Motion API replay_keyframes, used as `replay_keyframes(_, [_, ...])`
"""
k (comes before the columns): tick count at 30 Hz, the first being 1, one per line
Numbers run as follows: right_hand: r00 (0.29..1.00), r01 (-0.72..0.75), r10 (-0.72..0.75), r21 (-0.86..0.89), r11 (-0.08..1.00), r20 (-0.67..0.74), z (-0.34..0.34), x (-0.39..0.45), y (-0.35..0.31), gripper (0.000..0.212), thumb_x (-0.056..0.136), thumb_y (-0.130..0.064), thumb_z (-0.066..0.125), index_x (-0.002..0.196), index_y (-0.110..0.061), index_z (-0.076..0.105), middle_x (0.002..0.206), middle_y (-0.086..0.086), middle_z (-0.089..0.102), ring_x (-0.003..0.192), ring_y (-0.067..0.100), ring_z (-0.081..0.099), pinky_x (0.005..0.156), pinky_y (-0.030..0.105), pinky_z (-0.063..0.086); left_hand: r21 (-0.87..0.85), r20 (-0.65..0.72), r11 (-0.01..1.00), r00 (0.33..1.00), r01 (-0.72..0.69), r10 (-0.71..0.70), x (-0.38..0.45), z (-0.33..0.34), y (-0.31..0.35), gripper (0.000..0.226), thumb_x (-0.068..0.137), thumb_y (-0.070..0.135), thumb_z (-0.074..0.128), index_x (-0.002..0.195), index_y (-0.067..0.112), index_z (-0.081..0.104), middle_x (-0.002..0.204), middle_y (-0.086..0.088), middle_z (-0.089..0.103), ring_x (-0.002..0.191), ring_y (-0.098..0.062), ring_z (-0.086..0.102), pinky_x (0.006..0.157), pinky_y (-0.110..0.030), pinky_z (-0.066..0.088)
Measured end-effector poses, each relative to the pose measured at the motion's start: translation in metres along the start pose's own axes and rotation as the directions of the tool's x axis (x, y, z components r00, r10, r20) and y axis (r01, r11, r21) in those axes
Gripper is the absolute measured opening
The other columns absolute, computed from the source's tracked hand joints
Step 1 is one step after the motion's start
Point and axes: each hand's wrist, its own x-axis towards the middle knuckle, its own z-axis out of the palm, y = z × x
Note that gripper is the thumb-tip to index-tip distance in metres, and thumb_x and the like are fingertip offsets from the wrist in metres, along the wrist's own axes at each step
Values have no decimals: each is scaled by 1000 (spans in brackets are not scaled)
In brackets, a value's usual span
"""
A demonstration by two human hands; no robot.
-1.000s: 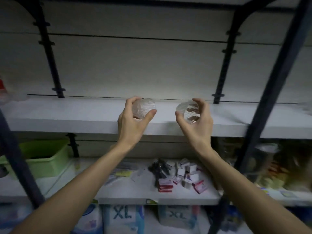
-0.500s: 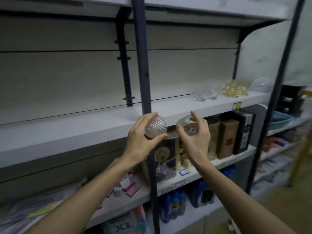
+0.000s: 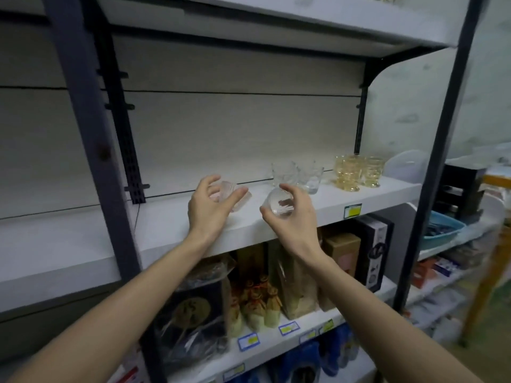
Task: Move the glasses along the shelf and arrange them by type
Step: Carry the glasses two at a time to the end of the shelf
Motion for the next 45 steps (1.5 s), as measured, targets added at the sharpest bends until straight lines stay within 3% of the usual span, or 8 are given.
replay_keyframes(7, [974, 15, 10, -105, 994, 228, 28, 67, 27, 71, 82, -38, 77, 144, -15, 52, 139, 1, 49, 121, 18, 56, 102, 35, 48, 358, 87, 933, 994, 29, -64, 50, 12, -28, 83, 71, 50, 89, 142, 25, 52, 126, 2, 57, 117, -23, 60, 102, -43, 51])
replay_keyframes(14, [855, 94, 19, -190, 977, 519, 67, 117, 53, 72, 81, -37, 73, 146, -11, 53, 144, 8, 50, 121, 27, 60, 101, 33, 45, 609, 68, 790, 989, 64, -132, 68, 21, -46, 83, 89, 47, 72, 159, 26, 31, 156, -5, 39, 139, -28, 46, 114, -41, 39])
replay_keyframes(19, [794, 204, -9, -252, 946, 608, 88, 152, 70, 57, 88, -32, 67, 137, -5, 57, 141, 14, 50, 127, 31, 54, 101, 34, 41, 788, 89, 612, 971, 68, -222, 89, 34, -51, 86, 100, 56, 52, 164, 16, 12, 161, -11, 40, 145, -32, 42, 113, -45, 39])
replay_keyframes(25, [748, 206, -1, -231, 951, 664, 103, 182, 88, 58, 93, -35, 65, 140, -4, 51, 145, 14, 45, 133, 31, 49, 107, 35, 39, 906, 53, 419, 971, 51, -233, 98, 50, -53, 72, 106, 51, 39, 162, 11, 16, 157, -16, 42, 142, -36, 41, 109, -47, 38])
replay_keyframes(29, [743, 228, -19, -226, 947, 669, 103, 181, 93, 67, 94, -41, 64, 147, -6, 43, 152, 13, 40, 143, 31, 38, 113, 40, 36, 941, 32, 332, 959, 65, -281, 94, 55, -55, 73, 107, 54, 26, 165, 17, 1, 170, -17, 15, 156, -34, 16, 123, -49, 20])
replay_keyframes(33, [780, 296, -129, -179, 938, 613, 99, 173, 89, 71, 99, -45, 56, 154, -6, 33, 161, 13, 32, 154, 32, 16, 122, 44, 24, 923, -4, 377, 983, 73, -183, 80, 52, -47, 81, 104, 64, 27, 166, 23, -5, 173, -14, -10, 160, -30, -7, 128, -47, 0])
replay_keyframes(36, [813, 321, -204, -128, 938, 545, 91, 161, 79, 68, 101, -43, 53, 155, -8, 33, 163, 12, 30, 156, 30, 12, 124, 45, 20, 909, -7, 417, 1000, 15, -22, 62, 40, -35, 80, 104, 61, 31, 166, 19, 3, 173, -14, -3, 160, -29, -4, 128, -46, -2])
replay_keyframes(45, [919, 367, -378, 109, 924, 113, 72, 66, 14, 50, 102, -27, 55, 148, -9, 46, 156, 6, 45, 151, 24, 30, 122, 40, 28, 830, 82, 496, 936, -254, 343, -44, -55, 6, 60, 104, 44, 47, 158, 20, 33, 165, 0, 33, 150, -16, 34, 122, -37, 30])
